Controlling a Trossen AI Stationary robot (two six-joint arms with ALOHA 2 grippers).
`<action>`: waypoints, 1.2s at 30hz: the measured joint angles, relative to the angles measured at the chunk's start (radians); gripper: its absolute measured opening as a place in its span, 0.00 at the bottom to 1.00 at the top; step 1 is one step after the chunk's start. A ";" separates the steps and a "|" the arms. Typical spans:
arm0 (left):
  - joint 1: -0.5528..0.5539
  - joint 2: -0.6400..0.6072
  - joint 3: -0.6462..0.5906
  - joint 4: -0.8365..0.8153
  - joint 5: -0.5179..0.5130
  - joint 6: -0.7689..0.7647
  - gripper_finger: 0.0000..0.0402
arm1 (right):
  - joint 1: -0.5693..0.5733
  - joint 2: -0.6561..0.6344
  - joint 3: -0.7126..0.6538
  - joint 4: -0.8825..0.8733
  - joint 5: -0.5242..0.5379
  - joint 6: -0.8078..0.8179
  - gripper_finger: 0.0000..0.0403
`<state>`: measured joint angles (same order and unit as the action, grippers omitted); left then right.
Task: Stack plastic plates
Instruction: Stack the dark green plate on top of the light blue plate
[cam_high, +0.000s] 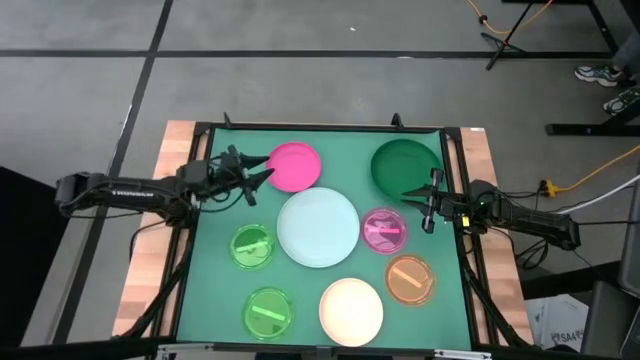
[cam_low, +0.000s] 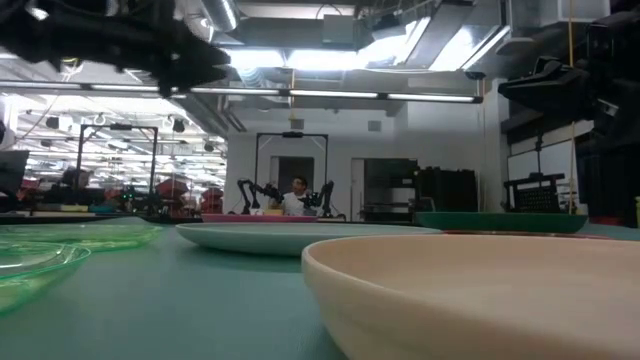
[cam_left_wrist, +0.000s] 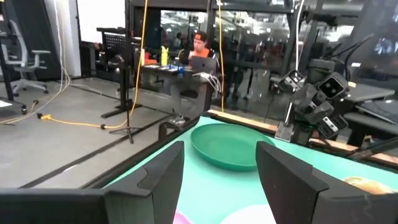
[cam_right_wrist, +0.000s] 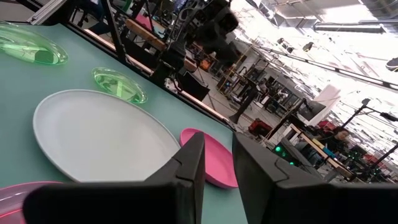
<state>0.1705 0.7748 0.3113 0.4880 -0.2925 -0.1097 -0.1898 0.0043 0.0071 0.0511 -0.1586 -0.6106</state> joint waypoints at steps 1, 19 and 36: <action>0.008 0.034 0.027 0.000 0.028 0.015 0.48 | 0.000 0.000 0.000 0.000 0.007 0.000 0.19; 0.170 0.844 0.749 -0.009 0.629 0.149 0.48 | 0.000 0.000 0.000 0.000 0.054 0.000 0.19; 0.137 1.430 1.231 -0.009 0.789 0.159 0.48 | 0.000 0.000 0.000 0.000 0.054 0.000 0.19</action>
<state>0.3075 2.2047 1.5428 0.4793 0.4966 0.0494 -0.1900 0.0041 0.0071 0.0509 -0.1047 -0.6109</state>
